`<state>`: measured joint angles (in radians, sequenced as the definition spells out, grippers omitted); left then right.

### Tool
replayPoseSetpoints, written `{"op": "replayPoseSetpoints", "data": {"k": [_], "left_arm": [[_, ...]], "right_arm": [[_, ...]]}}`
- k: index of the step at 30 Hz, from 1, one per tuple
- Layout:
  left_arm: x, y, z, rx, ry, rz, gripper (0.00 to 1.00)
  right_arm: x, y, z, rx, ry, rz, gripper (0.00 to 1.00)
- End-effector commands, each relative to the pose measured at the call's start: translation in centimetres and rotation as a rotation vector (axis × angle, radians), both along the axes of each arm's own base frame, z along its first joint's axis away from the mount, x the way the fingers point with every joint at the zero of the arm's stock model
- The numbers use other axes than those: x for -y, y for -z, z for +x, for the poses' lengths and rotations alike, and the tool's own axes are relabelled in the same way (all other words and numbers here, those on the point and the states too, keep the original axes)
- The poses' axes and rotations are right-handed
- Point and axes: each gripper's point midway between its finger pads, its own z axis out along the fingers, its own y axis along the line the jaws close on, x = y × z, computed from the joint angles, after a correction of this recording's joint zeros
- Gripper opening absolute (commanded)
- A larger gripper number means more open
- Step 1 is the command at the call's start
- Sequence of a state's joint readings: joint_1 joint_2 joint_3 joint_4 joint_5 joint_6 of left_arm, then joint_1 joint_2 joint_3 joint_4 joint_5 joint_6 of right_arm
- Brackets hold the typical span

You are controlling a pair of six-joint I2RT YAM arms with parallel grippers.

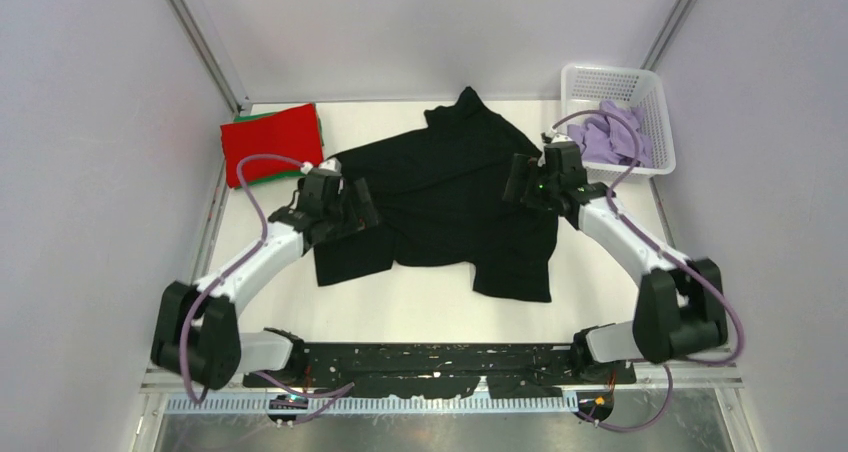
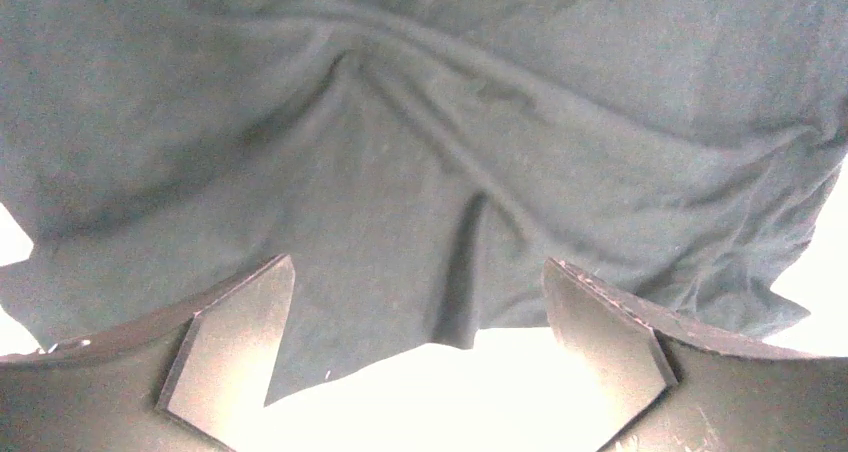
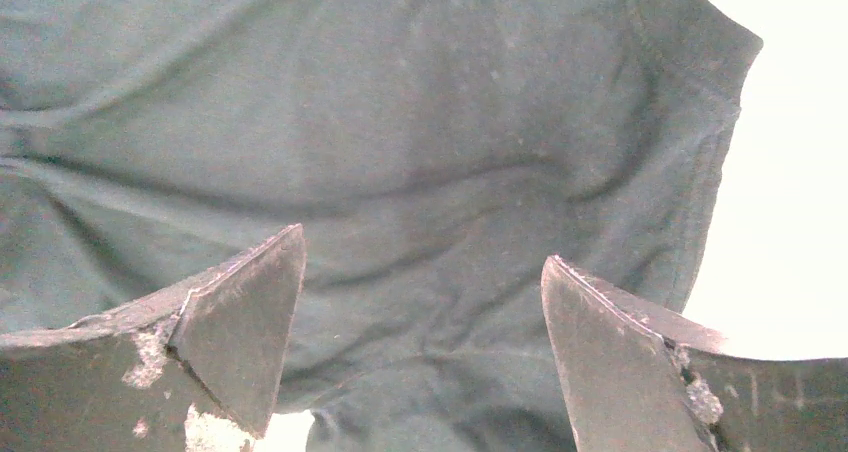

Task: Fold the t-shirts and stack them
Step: Flatten out the tshirt

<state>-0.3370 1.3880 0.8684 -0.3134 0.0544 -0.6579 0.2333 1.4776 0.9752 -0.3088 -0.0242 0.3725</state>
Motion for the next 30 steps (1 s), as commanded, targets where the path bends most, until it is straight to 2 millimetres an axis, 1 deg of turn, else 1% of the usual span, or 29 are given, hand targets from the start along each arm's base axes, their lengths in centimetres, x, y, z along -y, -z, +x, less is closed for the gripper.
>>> {"op": "replayPoseSetpoints", "data": {"k": [1,4,5,7,10,12,15,17,21,23,26,30], "left_arm": [[-4.3,2.5,-6.8,-0.096,-0.119,0.119,1.0],[-7.4,4.4,-10.7,-0.171,-0.196,0.216,0.99],[-8.4,5.0,-11.6,-0.184,-0.226,0.248,0.98],[-9.3,5.8,-12.9,-0.193,-0.253,0.262,0.96],[-9.2,6.3,-12.6,-0.165,-0.271,0.241,0.91],[-9.0,6.4,-12.1,-0.148,-0.273,0.23,0.86],[-8.9,6.7,-11.3,-0.153,-0.262,0.251,0.79],[-8.9,6.9,-11.1,-0.182,-0.253,0.273,0.74],[-8.1,7.5,-10.9,-0.219,-0.222,0.262,0.59],[-7.9,7.8,-10.9,-0.224,-0.213,0.254,0.56],[-7.5,7.9,-10.7,-0.229,-0.19,0.251,0.48],[-7.4,8.0,-10.1,-0.238,-0.188,0.263,0.45]], "right_arm": [[1.0,-5.4,-0.8,0.26,0.055,0.052,0.95],[1.2,-5.8,-1.3,0.327,0.095,0.097,0.95],[1.2,-5.9,-1.6,0.341,0.093,0.106,0.95],[1.1,-5.9,-1.7,0.336,0.087,0.11,0.95],[0.9,-5.4,-1.7,0.305,0.078,0.108,0.95],[0.0,-4.9,-1.9,0.279,0.038,0.131,0.95],[0.0,-4.3,-1.8,0.256,0.033,0.124,0.95],[0.2,-4.1,-1.8,0.251,0.037,0.111,0.95],[0.6,-3.9,-1.8,0.249,0.046,0.088,0.95],[0.9,-3.8,-1.7,0.246,0.059,0.071,0.95],[1.6,-3.6,-1.6,0.241,0.085,0.044,0.95],[1.9,-3.6,-1.7,0.237,0.095,0.031,0.95]]}}
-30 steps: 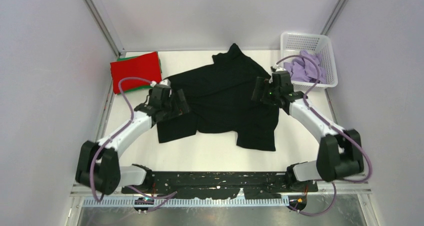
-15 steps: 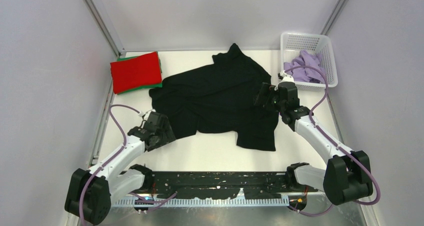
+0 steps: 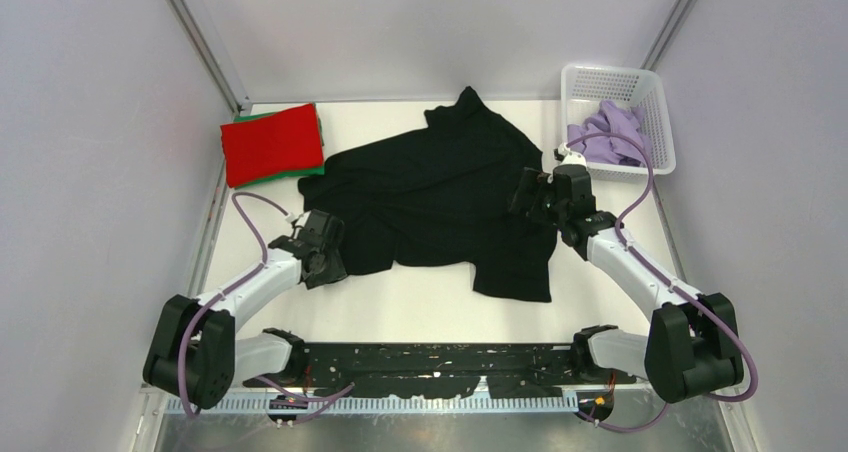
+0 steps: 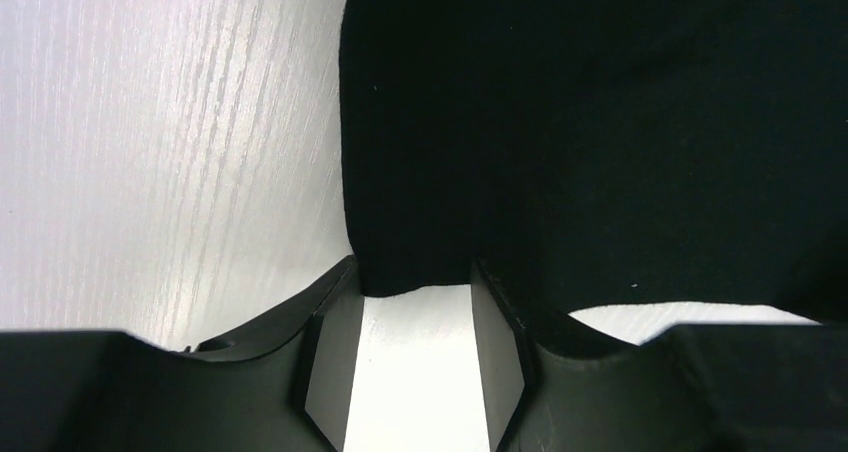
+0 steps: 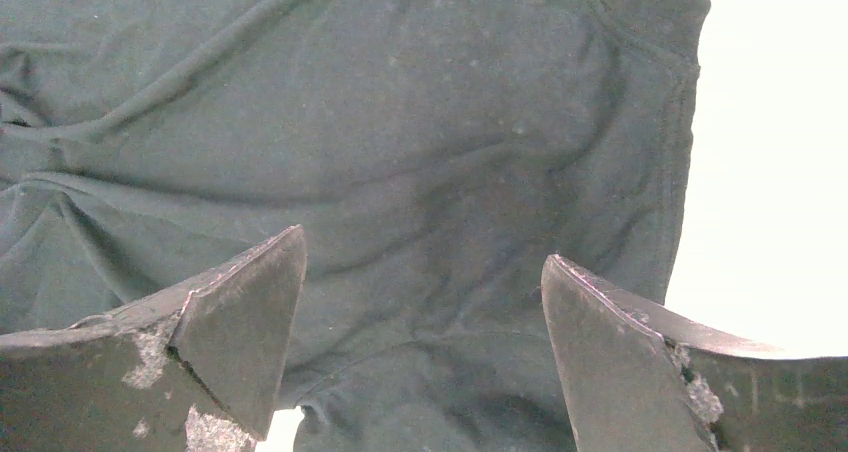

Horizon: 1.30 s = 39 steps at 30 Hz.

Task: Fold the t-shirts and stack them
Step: Flatten out the tshirt

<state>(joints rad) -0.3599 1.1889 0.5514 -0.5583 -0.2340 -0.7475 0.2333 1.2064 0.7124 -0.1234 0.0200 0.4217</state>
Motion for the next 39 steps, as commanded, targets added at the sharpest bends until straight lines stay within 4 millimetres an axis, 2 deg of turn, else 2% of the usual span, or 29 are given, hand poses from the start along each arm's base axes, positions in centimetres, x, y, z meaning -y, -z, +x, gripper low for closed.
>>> {"op": "replayPoseSetpoints", "data": {"k": [1,6,11,12,13,14,21,25,28,32,35,39], "left_arm": [[1.2,-0.1,1.7,0.024,0.017,-0.04,0.44],[1.1,-0.2,2.6,0.03,0.019,-0.022,0.41],[1.3,-0.4,3.5,0.051,0.031,-0.026,0.28],[1.3,-0.4,3.6,0.054,0.031,-0.026,0.19],[1.2,-0.4,3.7,0.056,0.03,-0.026,0.04],[1.2,-0.5,3.8,0.06,0.027,-0.028,0.0],[1.3,-0.9,3.8,0.095,0.04,-0.052,0.0],[1.5,-1.8,3.4,0.126,0.051,-0.076,0.0],[1.4,-2.5,2.9,0.161,0.047,-0.089,0.0],[1.2,-3.1,2.5,0.197,0.043,-0.099,0.0],[1.0,-3.3,2.3,0.202,0.04,-0.095,0.0],[1.0,-3.3,2.2,0.202,0.041,-0.096,0.0]], "right_arm": [[0.7,-1.9,1.0,0.049,0.036,-0.024,0.95],[1.4,-2.0,0.5,0.046,0.053,-0.051,0.95],[2.3,-1.8,-0.5,0.033,0.078,-0.079,0.95],[2.5,-1.7,-0.8,0.026,0.082,-0.084,0.95],[2.6,-1.8,-1.1,0.026,0.089,-0.083,0.95],[3.0,-1.5,-1.5,0.013,0.102,-0.093,0.95],[5.4,-0.1,-4.9,-0.075,0.185,-0.149,0.95],[4.7,1.8,-7.7,-0.188,0.133,-0.125,0.95],[4.1,3.8,-10.8,-0.321,0.095,-0.096,0.95],[4.6,6.2,-14.4,-0.446,0.137,-0.108,0.95],[3.9,6.9,-15.8,-0.478,0.143,-0.098,0.99],[2.7,7.8,-16.8,-0.493,0.117,-0.123,0.89]]}}
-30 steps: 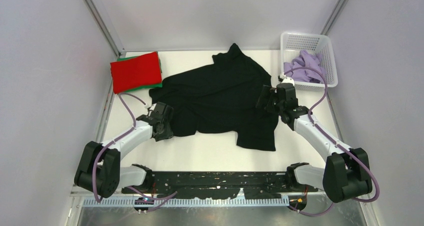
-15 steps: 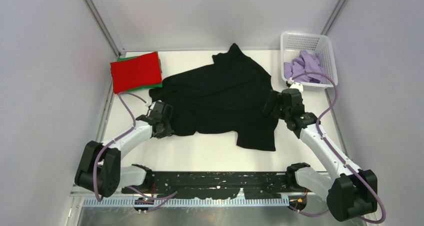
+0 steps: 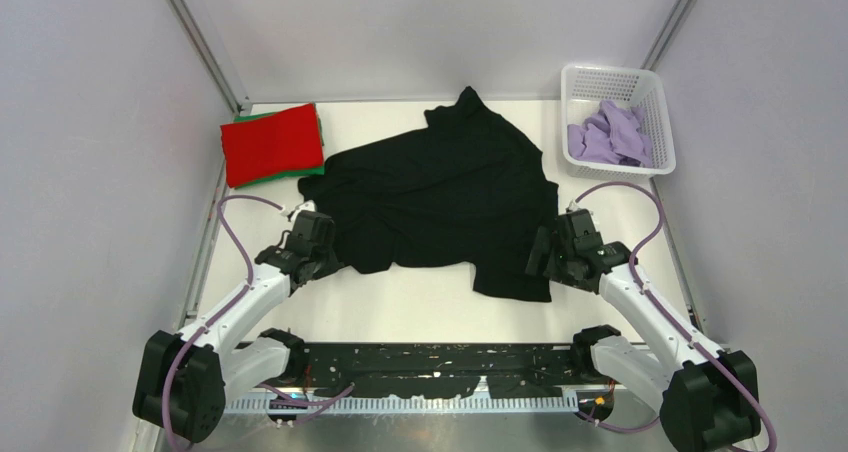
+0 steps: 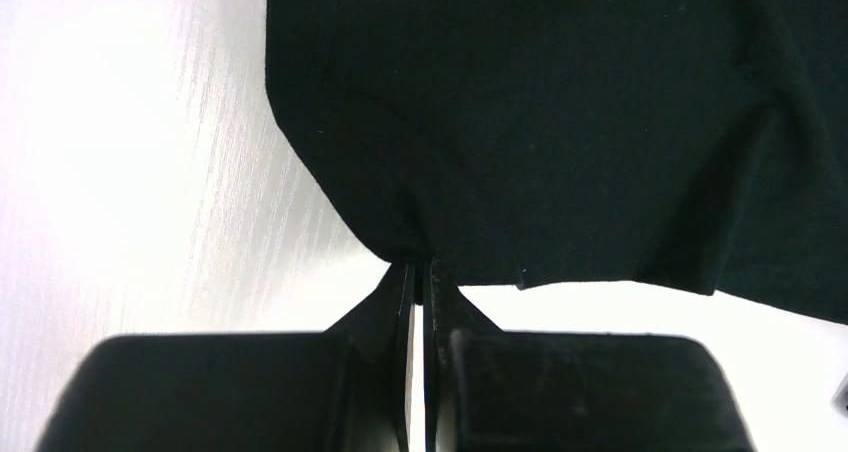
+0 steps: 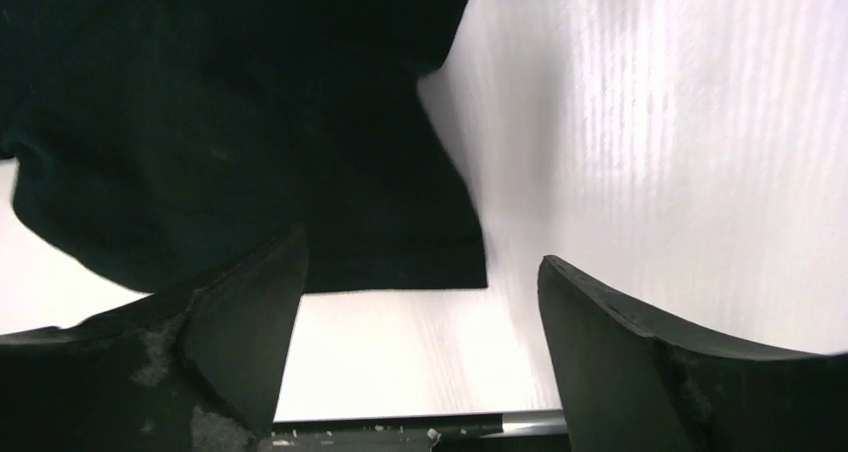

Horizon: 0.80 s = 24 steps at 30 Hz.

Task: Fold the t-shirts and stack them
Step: Flatten out the tshirt

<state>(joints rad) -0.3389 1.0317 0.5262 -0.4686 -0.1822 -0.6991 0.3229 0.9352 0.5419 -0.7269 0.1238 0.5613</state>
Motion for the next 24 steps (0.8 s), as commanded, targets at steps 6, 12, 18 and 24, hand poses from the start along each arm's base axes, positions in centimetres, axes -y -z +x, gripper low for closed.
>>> {"op": "replayPoseSetpoints", "data": {"k": [6,12,18,24], "left_arm": [[-0.1,0.0,-0.1,0.01,-0.003,-0.004,0.0],[0.0,-0.1,0.1,0.018,-0.003,-0.01,0.0],[-0.2,0.1,-0.1,0.015,-0.008,-0.006,0.0],[-0.4,-0.5,0.0,0.041,-0.016,-0.003,0.0]], "right_arm": [[-1.7,0.7,-0.4,-0.02,0.018,-0.031,0.78],[-2.5,2.3,-0.8,-0.049,0.028,0.011,0.72],[-2.5,3.4,-0.7,-0.07,0.027,-0.003,0.66],[-2.5,3.4,-0.3,-0.066,0.031,-0.013,0.49]]}}
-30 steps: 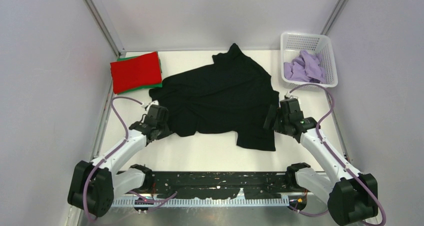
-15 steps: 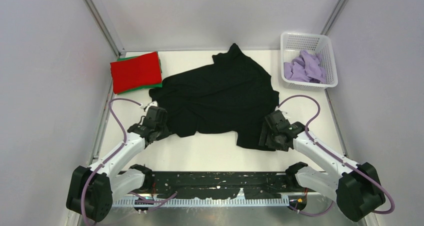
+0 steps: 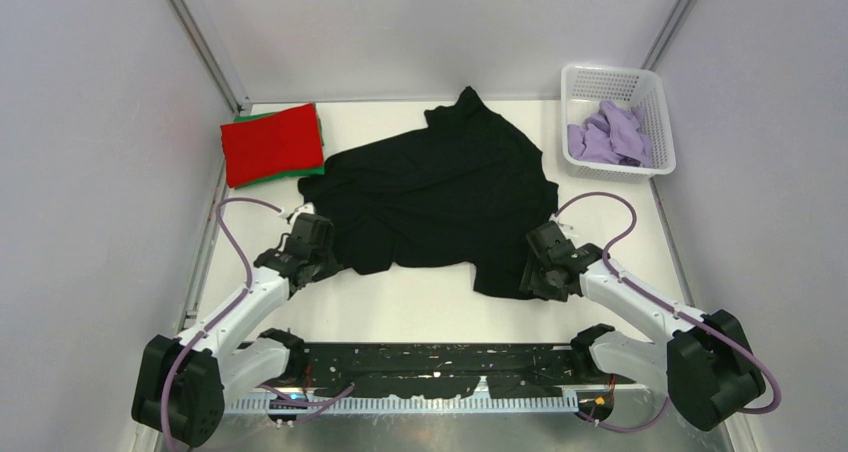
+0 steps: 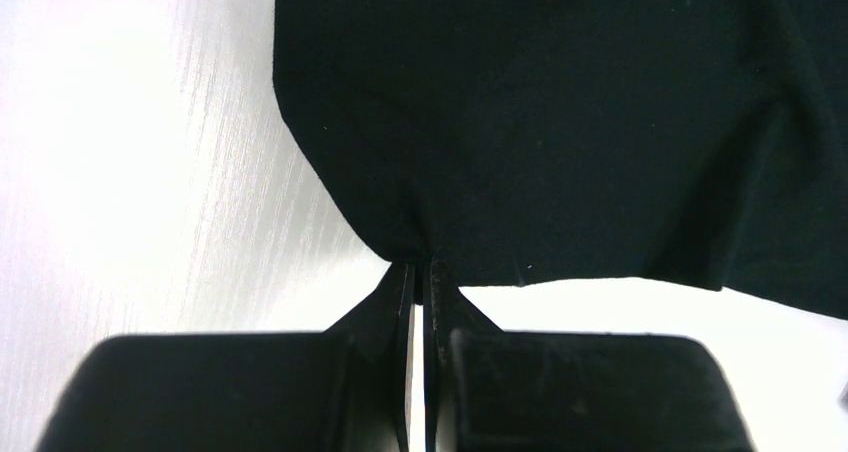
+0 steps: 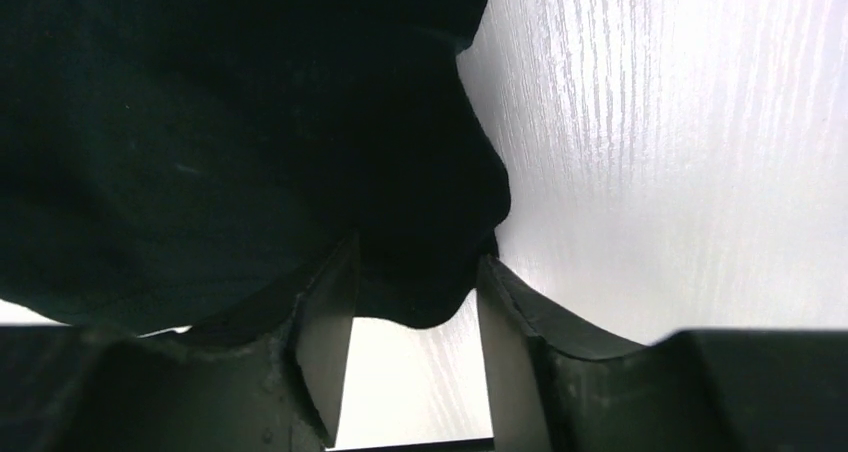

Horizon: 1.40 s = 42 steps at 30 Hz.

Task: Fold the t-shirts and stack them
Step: Flatten out the tshirt

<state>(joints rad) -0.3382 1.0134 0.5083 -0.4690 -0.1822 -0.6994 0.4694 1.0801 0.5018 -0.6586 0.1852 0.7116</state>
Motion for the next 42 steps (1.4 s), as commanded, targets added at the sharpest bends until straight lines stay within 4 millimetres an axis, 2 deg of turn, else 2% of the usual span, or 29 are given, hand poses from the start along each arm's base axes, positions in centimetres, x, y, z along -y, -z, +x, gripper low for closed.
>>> {"op": "replayPoseSetpoints", "data": {"k": [1,4,7,10,11,12,13,14,15,16,17,20,21,24,25,26,27,28,29,30,31,32,34,35,36,39,40,41,42], "left_arm": [[-0.3,-0.8,0.4,0.044,-0.016,-0.002,0.0],[-0.3,-1.1,0.5,0.055,-0.019,-0.002,0.0],[-0.3,-1.5,0.6,0.068,-0.017,-0.007,0.0],[-0.1,-3.0,1.1,0.109,-0.019,-0.019,0.0],[-0.1,-3.8,1.3,0.131,-0.022,-0.025,0.0],[-0.1,-4.8,1.6,0.161,-0.024,-0.034,0.0],[0.0,-5.8,2.0,0.185,-0.022,-0.041,0.0],[0.1,-7.1,2.3,0.221,-0.022,-0.05,0.0],[0.2,-8.5,2.6,0.257,-0.021,-0.06,0.0],[0.2,-9.8,2.9,0.289,-0.019,-0.066,0.0],[0.2,-11.4,3.1,0.33,-0.019,-0.077,0.0],[0.2,-16.0,3.5,0.456,-0.021,-0.107,0.0],[-0.1,-17.7,3.5,0.504,-0.028,-0.11,0.0],[-1.0,-23.6,3.2,0.649,-0.043,-0.112,0.0],[-1.3,-25.8,2.9,0.704,-0.046,-0.115,0.0],[-1.6,-27.9,2.6,0.755,-0.051,-0.117,0.0],[-2.0,-30.0,2.2,0.806,-0.055,-0.117,0.0],[-2.4,-32.0,1.8,0.85,-0.06,-0.111,0.0],[-2.9,-33.7,1.2,0.884,-0.071,-0.109,0.0],[-3.3,-35.7,0.6,0.928,-0.076,-0.111,0.0],[-3.6,-38.1,-0.2,0.983,-0.08,-0.121,0.0],[-3.9,-39.8,-0.9,1.025,-0.079,-0.128,0.0],[-4.1,-43.0,-2.4,1.102,-0.061,-0.146,0.0],[-4.3,-44.6,-3.2,1.138,-0.055,-0.151,0.0],[-4.5,-46.0,-4.1,1.17,-0.045,-0.155,0.0],[-4.9,-49.6,-6.8,1.249,-0.01,-0.165,0.0],[-4.9,-50.7,-7.8,1.28,0.007,-0.172,0.0],[-5.0,-51.8,-8.8,1.311,0.022,-0.178,0.0],[-5.1,-52.7,-9.8,1.34,0.034,-0.186,0.0]], "right_arm": [[-0.8,0.2,1.0,0.026,0.013,0.03,0.44],[-1.5,0.3,1.4,0.046,-0.005,0.061,0.3],[-2.4,0.0,2.5,0.087,-0.029,0.098,0.08],[-2.8,-1.9,4.5,0.175,-0.04,0.098,0.05],[-3.0,-3.6,5.6,0.229,-0.047,0.106,0.05],[-2.7,-4.7,6.5,0.272,-0.036,0.086,0.05],[-2.7,-6.9,7.6,0.342,-0.034,0.09,0.05],[-2.2,-8.2,8.4,0.392,-0.014,0.067,0.05],[-2.1,-10.8,9.5,0.469,-0.005,0.077,0.05],[-1.6,-12.2,10.2,0.516,0.016,0.062,0.05],[-1.3,-15.0,10.9,0.59,0.03,0.073,0.05],[0.3,-20.8,11.6,0.74,0.09,0.066,0.05],[0.8,-23.4,11.9,0.798,0.105,0.073,0.05],[2.4,-29.5,11.4,0.935,0.147,0.068,0.05],[2.9,-32.2,11.1,0.992,0.154,0.063,0.05],[3.3,-33.7,10.8,1.02,0.158,0.06,0.05],[3.8,-36.7,10.3,1.079,0.164,0.06,0.05],[4.0,-37.9,10.0,1.1,0.163,0.057,0.05],[4.6,-40.7,9.3,1.157,0.168,0.057,0.05],[4.8,-41.8,9.0,1.176,0.152,0.037,0.05],[5.5,-45.4,7.8,1.252,0.167,0.057,0.05],[5.8,-45.9,7.7,1.254,0.161,0.029,0.05],[6.9,-50.0,5.8,1.34,0.176,0.037,0.05],[6.9,-51.2,5.2,1.366,0.163,0.05,0.05],[7.2,-53.1,3.9,1.412,0.155,0.063,0.05],[6.5,-56.5,1.3,1.486,0.046,0.107,0.05],[7.0,-58.0,-0.3,1.519,0.03,0.112,0.05],[6.7,-58.7,-0.8,1.528,0.002,0.118,0.05],[7.0,-60.0,-2.4,1.561,-0.026,0.128,0.05]]}}
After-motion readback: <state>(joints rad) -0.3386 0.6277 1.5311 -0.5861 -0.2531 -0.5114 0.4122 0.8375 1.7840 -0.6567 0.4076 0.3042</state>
